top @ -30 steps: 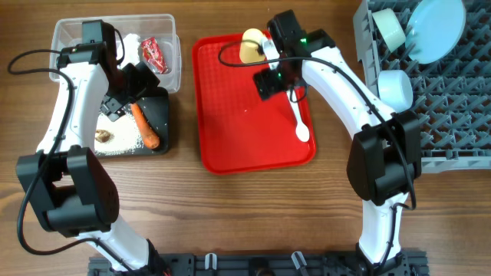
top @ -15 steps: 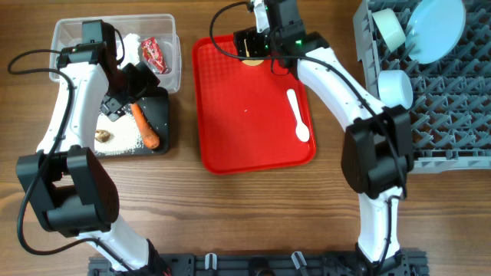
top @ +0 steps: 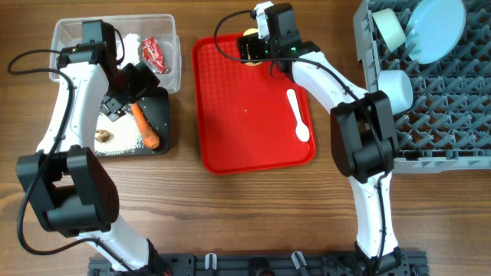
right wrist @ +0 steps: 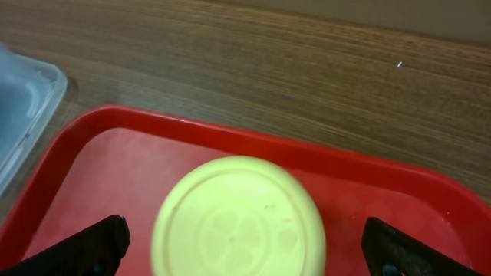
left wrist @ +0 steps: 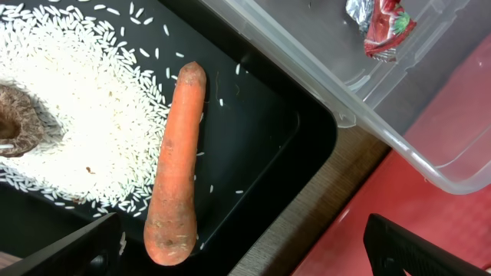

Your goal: Sort waste into correct bins and load items into the dishwasher rack

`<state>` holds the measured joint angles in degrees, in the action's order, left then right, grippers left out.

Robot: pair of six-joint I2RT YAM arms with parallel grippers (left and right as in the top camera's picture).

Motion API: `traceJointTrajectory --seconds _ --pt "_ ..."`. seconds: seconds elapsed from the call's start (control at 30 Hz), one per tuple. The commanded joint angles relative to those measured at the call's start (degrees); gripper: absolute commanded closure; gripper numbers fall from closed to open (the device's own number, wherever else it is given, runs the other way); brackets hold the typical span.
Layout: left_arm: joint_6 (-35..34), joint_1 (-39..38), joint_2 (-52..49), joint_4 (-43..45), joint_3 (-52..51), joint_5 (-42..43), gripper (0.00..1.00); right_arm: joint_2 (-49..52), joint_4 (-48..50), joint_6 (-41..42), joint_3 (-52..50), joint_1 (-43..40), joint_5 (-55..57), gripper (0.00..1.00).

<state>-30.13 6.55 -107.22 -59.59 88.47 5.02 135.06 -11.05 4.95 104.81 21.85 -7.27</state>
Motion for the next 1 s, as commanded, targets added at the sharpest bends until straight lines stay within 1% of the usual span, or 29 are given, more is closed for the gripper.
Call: traceJointTrajectory --seconds 0.0,0.13,0.17,0.3,0.37,0.5,0.73,0.97 --pt "0.04 0.11 1.57 -0.02 1.22 -0.57 0.0 3.3 0.7 1.11 0.98 0.17 -0.74 0.0" --pt "0.04 0.11 1.57 -0.02 1.22 -0.57 0.0 3.3 1.18 1.22 0.98 0.31 -0.96 0.0" --pt "0.04 0.11 1.57 -0.02 1.22 -0.57 0.0 3.32 1.16 1.22 0.98 0.33 -0.94 0.02" --pt "0.04 0.11 1.57 -0.02 1.22 -0.57 0.0 3.28 0.92 1.22 0.98 0.33 -0.96 0.18" --pt "0.04 0.11 1.57 -0.02 1.22 -0.57 0.0 3.28 0.87 1.2 0.98 0.31 -0.94 0.24" --pt "0.04 0.11 1.57 -0.02 1.22 -0.57 0.0 3.15 0.68 1.2 0.98 0.31 -0.94 0.33" --pt "0.04 0.11 1.57 -0.02 1.22 -0.57 0.0 0.98 -2.8 1.22 1.01 0.31 -0.94 0.36" --pt "0.04 0.11 1.57 -0.02 1.22 -0.57 0.0 -4.48 -8.44 1.29 1.01 0.24 -0.9 0.43"
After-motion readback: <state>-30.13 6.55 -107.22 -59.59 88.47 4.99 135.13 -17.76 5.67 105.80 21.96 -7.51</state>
